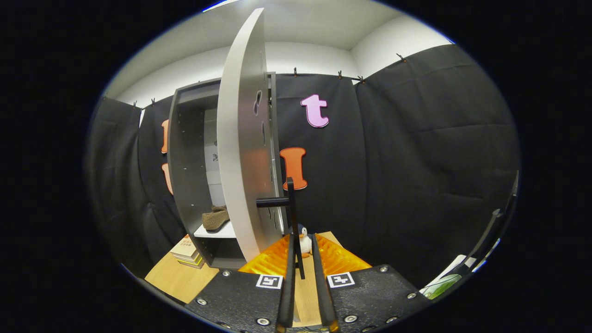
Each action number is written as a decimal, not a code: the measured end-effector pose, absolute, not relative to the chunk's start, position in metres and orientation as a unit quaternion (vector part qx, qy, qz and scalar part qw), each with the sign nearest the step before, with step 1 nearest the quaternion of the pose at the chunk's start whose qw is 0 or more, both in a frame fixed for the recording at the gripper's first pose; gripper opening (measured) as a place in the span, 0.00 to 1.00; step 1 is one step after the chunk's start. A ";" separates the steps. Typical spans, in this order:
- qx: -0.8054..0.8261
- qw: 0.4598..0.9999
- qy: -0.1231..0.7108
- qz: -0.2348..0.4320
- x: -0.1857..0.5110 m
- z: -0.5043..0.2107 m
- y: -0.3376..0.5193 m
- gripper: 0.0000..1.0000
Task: Open the shoe cabinet door, grab the shoes and put them into the shoe cabinet, then close the shoe cabinet door.
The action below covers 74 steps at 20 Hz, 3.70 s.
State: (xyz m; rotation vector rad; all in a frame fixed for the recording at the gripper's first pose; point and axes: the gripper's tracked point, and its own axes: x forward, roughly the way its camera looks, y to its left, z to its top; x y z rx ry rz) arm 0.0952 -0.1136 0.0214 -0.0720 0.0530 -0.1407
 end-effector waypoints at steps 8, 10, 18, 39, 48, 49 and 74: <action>-0.038 0.997 0.030 -0.067 0.092 0.023 -0.122 0.21; -0.043 0.996 0.027 -0.075 0.085 0.025 -0.126 0.21; -0.053 0.995 0.020 -0.081 0.059 0.037 -0.119 0.23; -0.011 0.988 0.154 0.009 0.066 -0.124 0.037 0.23; 0.017 0.967 0.254 0.017 0.091 -0.250 0.069 0.25; 0.021 0.965 0.262 0.018 0.094 -0.262 0.071 0.25; 0.056 0.895 0.442 0.008 0.207 -0.474 0.062 0.22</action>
